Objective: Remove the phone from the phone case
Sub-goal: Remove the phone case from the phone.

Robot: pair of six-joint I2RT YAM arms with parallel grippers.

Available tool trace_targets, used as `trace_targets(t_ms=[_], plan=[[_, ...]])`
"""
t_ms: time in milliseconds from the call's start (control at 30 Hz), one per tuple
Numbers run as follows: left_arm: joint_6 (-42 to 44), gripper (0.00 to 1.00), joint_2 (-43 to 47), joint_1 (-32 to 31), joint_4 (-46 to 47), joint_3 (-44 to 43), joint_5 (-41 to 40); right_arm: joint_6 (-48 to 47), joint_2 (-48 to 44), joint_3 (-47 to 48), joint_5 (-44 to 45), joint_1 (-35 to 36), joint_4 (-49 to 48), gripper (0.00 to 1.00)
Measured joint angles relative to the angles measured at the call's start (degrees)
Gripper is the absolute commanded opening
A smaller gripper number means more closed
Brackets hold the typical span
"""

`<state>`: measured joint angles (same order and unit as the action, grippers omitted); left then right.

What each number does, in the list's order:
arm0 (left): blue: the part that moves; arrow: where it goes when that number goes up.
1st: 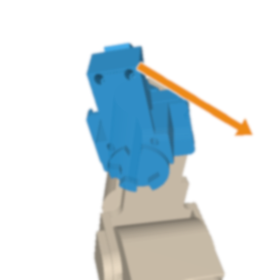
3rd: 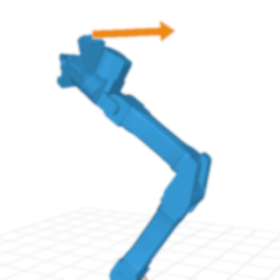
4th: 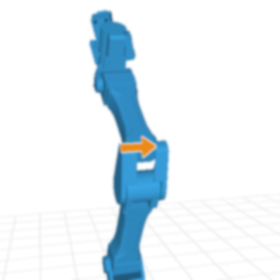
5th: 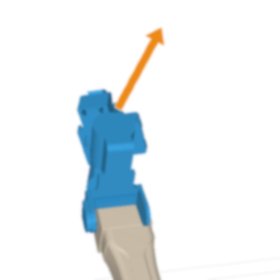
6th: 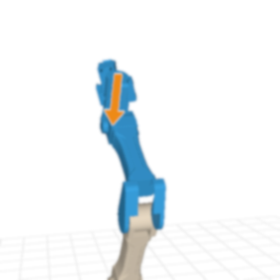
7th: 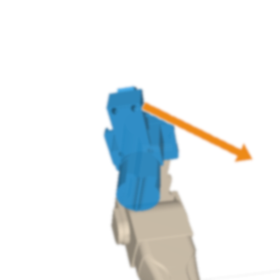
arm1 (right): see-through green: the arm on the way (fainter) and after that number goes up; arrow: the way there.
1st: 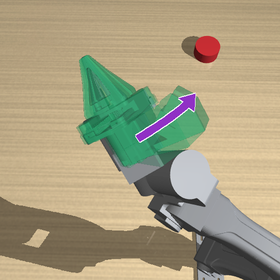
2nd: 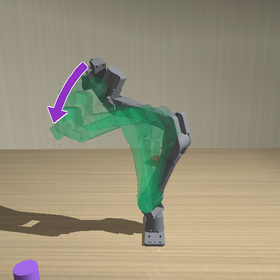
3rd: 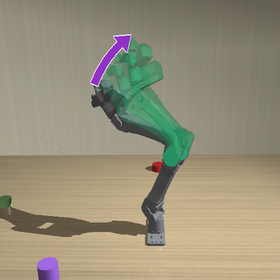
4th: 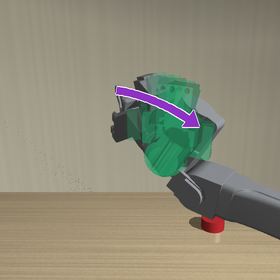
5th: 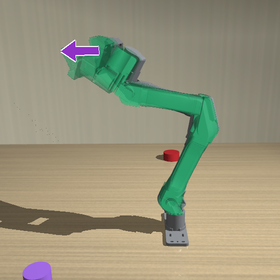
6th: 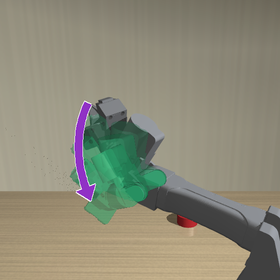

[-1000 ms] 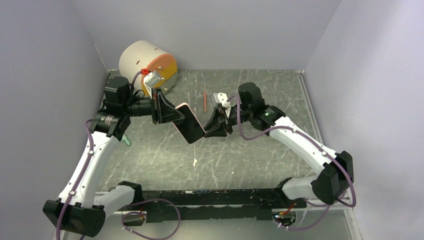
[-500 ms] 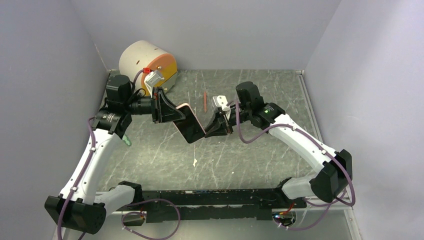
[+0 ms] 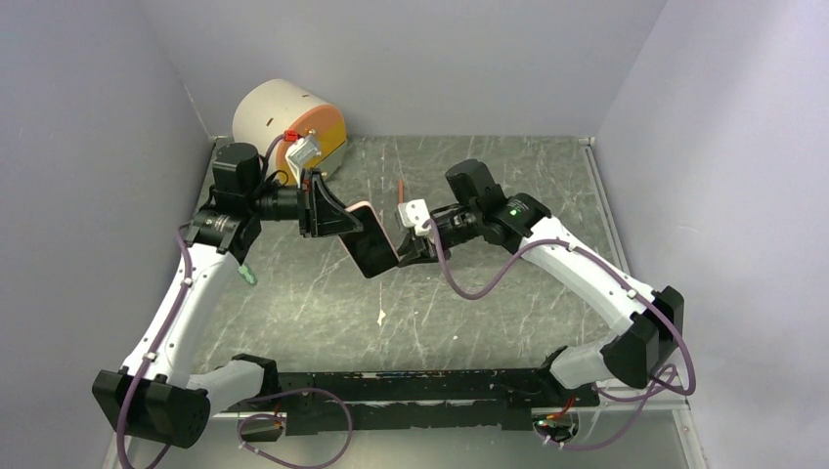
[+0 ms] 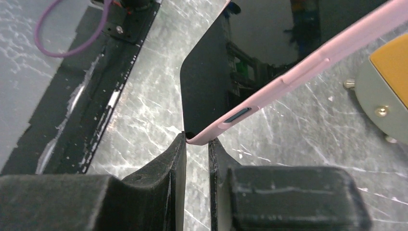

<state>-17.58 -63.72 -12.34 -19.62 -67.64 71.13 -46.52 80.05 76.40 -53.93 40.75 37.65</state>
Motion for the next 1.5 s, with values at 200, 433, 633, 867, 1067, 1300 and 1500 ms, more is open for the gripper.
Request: trace_targets(t_ms=[200,433,633,867,1067,1300,1500], plan=[[0.4,0.03,-1.0,0.1,-0.2,0.0,0.5,-5.1,-0.1,0.5,6.8,2.6,1.5,0.00],[0.2,0.02,-1.7,0.6,-0.6,-0.2,1.1,-11.4,-0.5,0.5,14.8,5.9,3.0,0.00],[-1.0,0.03,-1.8,-0.5,-1.2,-1.9,6.4,-14.6,0.4,0.4,20.1,7.5,0.0,0.00],[0.2,0.02,-1.2,-0.5,-3.9,-2.0,5.7,-11.0,-1.1,-3.5,19.1,5.6,-7.8,0.09],[-0.6,0.03,1.9,-0.5,-4.3,-1.6,-2.7,3.9,-8.8,-15.3,15.1,-3.0,-19.6,0.33],[-9.0,0.02,7.9,-0.5,4.0,6.5,-15.0,29.6,-17.4,-25.3,12.8,-7.2,-37.5,0.42],[-20.6,0.02,9.9,-0.4,12.7,14.5,-24.3,49.2,-18.4,-31.9,13.1,-7.4,-51.7,0.42]])
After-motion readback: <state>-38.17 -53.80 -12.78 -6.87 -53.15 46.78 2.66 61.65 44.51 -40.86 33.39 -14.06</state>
